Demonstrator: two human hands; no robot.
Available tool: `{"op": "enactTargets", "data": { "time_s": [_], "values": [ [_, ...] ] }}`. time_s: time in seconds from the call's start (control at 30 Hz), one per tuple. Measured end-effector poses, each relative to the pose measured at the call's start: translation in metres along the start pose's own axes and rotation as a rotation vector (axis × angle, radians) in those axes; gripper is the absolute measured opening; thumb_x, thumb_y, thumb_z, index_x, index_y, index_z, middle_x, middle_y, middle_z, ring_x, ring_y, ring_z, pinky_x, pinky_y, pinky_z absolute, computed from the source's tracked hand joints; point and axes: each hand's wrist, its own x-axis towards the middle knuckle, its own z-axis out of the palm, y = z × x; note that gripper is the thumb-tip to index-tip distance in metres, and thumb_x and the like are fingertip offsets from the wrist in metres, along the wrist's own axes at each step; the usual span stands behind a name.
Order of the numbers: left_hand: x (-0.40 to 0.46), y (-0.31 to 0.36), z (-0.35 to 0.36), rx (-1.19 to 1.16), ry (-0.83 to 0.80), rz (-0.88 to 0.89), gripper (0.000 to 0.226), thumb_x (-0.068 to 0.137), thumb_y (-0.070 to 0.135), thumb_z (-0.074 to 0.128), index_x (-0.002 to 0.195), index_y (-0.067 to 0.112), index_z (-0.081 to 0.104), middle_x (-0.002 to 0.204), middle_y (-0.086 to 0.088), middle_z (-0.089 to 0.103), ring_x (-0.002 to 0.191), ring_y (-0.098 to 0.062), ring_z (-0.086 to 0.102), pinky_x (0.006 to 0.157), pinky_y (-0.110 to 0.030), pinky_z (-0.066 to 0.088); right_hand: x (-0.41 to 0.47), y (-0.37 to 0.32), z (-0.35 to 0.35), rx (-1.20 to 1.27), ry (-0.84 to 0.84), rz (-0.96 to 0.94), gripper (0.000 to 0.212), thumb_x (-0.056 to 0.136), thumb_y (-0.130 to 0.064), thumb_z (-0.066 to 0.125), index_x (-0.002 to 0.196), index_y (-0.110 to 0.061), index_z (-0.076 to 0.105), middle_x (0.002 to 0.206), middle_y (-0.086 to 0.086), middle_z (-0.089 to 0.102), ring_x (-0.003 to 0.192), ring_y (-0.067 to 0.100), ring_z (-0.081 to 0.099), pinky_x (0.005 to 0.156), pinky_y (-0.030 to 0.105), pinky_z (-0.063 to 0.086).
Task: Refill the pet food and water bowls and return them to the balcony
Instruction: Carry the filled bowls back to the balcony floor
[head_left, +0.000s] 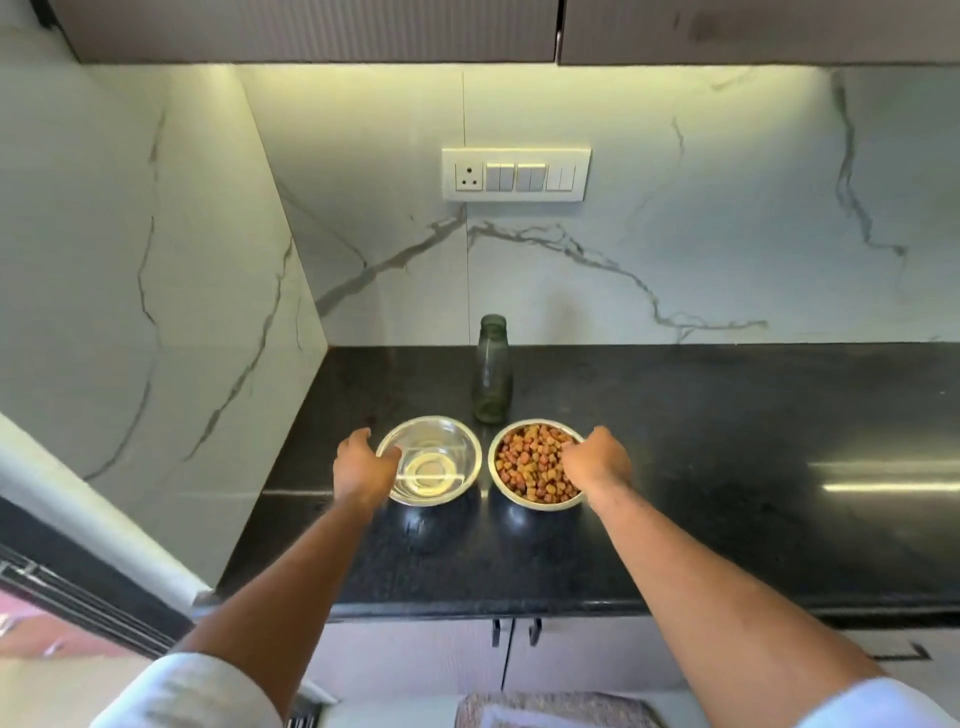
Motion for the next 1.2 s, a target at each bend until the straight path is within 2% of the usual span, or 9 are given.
{"op": "enactTargets", "data": {
  "time_s": [0.13, 0.23, 0.3, 0.37, 0.43, 0.6, 0.83, 1.07, 1.2],
  "values": [
    [0.004, -0.016, 0.01, -0.04, -0.033, -0.087, 0.063, 0.096, 0.026, 0.065, 0.151, 0.005, 0.044, 0.152, -0.016, 0.048, 0.135, -0.036, 0.052, 0.111, -0.043, 0.044, 0.01, 0.034, 0.024, 0.116, -0.031, 0.193, 0.035, 0.09, -0.017, 0.063, 0.122, -0.003, 0.066, 0.121, 0.02, 0.071, 0.105, 0.041, 0.069, 0.084, 0.045, 0.062],
    [0.008, -0.026, 0.014, -0.071, -0.055, -0.147, 0.053, 0.096, 0.021, 0.063, 0.146, 0.007, 0.05, 0.138, -0.016, 0.06, 0.121, -0.035, 0.062, 0.104, -0.046, 0.053, 0.02, 0.051, 0.042, 0.403, -0.111, 0.335, 0.028, 0.094, -0.006, 0.058, 0.121, -0.002, 0.064, 0.118, 0.021, 0.069, 0.093, 0.038, 0.071, 0.07, 0.048, 0.066],
    [0.014, -0.033, 0.018, -0.13, -0.075, -0.181, 0.041, 0.094, 0.017, 0.062, 0.134, 0.009, 0.058, 0.116, -0.013, 0.07, 0.1, -0.03, 0.071, 0.09, -0.046, 0.061, 0.018, 0.053, 0.048, 0.576, -0.148, 0.391, 0.025, 0.099, 0.003, 0.05, 0.12, -0.004, 0.061, 0.117, 0.02, 0.067, 0.097, 0.038, 0.073, 0.064, 0.043, 0.066],
    [0.017, -0.038, 0.021, -0.195, -0.097, -0.206, 0.035, 0.094, 0.018, 0.062, 0.128, 0.01, 0.061, 0.109, -0.012, 0.072, 0.088, -0.023, 0.073, 0.073, -0.038, 0.065, 0.016, 0.051, 0.053, 0.641, -0.151, 0.381, 0.03, 0.1, 0.007, 0.045, 0.124, -0.006, 0.058, 0.119, 0.018, 0.064, 0.104, 0.038, 0.071, 0.06, 0.041, 0.066],
    [0.019, -0.038, 0.023, -0.255, -0.124, -0.223, 0.03, 0.098, 0.019, 0.061, 0.127, 0.01, 0.059, 0.11, -0.011, 0.071, 0.087, -0.02, 0.073, 0.063, -0.031, 0.063, 0.014, 0.048, 0.056, 0.67, -0.137, 0.365, 0.033, 0.101, 0.007, 0.045, 0.129, -0.006, 0.056, 0.121, 0.015, 0.061, 0.107, 0.038, 0.069, 0.06, 0.043, 0.066],
    [0.021, -0.036, 0.028, -0.314, -0.178, -0.217, 0.021, 0.103, 0.016, 0.054, 0.124, 0.014, 0.051, 0.108, -0.009, 0.066, 0.08, -0.018, 0.07, 0.048, -0.026, 0.059, 0.017, 0.05, 0.067, 0.74, -0.139, 0.344, 0.034, 0.103, 0.003, 0.047, 0.134, -0.011, 0.051, 0.128, 0.016, 0.058, 0.11, 0.04, 0.067, 0.064, 0.052, 0.066],
    [0.029, -0.041, 0.032, -0.348, -0.252, -0.201, 0.031, 0.105, 0.012, 0.052, 0.134, 0.012, 0.042, 0.116, -0.012, 0.061, 0.08, -0.02, 0.071, 0.048, -0.027, 0.059, 0.019, 0.05, 0.072, 0.792, -0.144, 0.294, 0.036, 0.104, 0.002, 0.05, 0.133, -0.019, 0.05, 0.133, 0.014, 0.054, 0.119, 0.039, 0.062, 0.073, 0.06, 0.064],
    [0.02, -0.046, 0.029, -0.453, -0.244, -0.246, 0.032, 0.102, 0.004, 0.053, 0.129, 0.017, 0.041, 0.121, -0.017, 0.06, 0.091, -0.035, 0.075, 0.052, -0.032, 0.062, 0.018, 0.056, 0.074, 0.802, -0.181, 0.263, 0.035, 0.105, 0.0, 0.049, 0.135, -0.017, 0.051, 0.132, 0.012, 0.056, 0.116, 0.036, 0.063, 0.068, 0.053, 0.066],
    [0.006, -0.052, 0.022, -0.479, -0.214, -0.291, 0.035, 0.102, 0.003, 0.055, 0.131, 0.019, 0.042, 0.119, -0.012, 0.06, 0.089, -0.032, 0.076, 0.057, -0.036, 0.064, 0.013, 0.06, 0.075, 0.764, -0.233, 0.221, 0.035, 0.105, 0.0, 0.048, 0.135, -0.018, 0.052, 0.133, 0.012, 0.057, 0.118, 0.036, 0.062, 0.072, 0.057, 0.065]
  ]
}}
